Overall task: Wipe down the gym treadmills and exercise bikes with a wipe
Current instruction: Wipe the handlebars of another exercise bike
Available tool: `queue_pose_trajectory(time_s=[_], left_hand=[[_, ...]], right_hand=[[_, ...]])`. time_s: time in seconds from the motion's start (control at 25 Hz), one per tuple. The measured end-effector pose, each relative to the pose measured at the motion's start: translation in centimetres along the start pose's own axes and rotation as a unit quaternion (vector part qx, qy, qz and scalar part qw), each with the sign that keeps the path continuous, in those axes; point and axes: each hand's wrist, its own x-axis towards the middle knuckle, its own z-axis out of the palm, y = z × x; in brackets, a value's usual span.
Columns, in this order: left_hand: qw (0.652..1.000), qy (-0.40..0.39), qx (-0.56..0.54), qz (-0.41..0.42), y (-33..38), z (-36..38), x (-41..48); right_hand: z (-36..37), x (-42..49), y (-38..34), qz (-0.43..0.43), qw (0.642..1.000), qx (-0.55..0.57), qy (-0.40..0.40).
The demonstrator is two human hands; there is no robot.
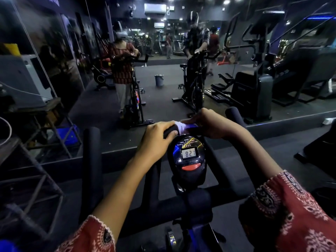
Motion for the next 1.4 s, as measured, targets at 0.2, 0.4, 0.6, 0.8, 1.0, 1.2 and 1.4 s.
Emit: queue_pose_trajectory(time_s=[0.2,0.4,0.6,0.8,1.0,1.2,1.4], left_hand=[[0.999,-0.03,-0.01,0.032,-1.0,-0.3,1.0],[0.995,-0.058,-0.052,0.062,-0.8,0.0,1.9],[0.978,-0.199,-0.041,-0.036,0.9,-1.2,4.0],[0.927,-0.343,0.148,-0.007,5.6,-1.1,5.5],[0.879,-0.33,0.323,0.121,8.7,1.7,2.1],[0.816,-0.269,0.468,0.207,9.7,3.3,-1.5],[0.836,-0.223,0.427,0.264,9.0,4.1,-6.5]], right_hand=[[-1.0,-1.4,1.4,0.07,0.996,-0.04,-0.023],[2.4,-0.3,0.8,0.054,0.987,0.138,0.059],[2.5,-3.3,1.2,0.091,0.984,0.131,0.079],[3.1,-6.8,0.1,0.18,0.976,0.099,0.072],[4.8,-11.4,-2.5,0.235,0.97,-0.045,0.037],[5.2,-15.6,-2.5,0.273,0.961,0.032,0.045],[7.9,-15.9,-4.8,0.222,0.971,0.018,0.089]])
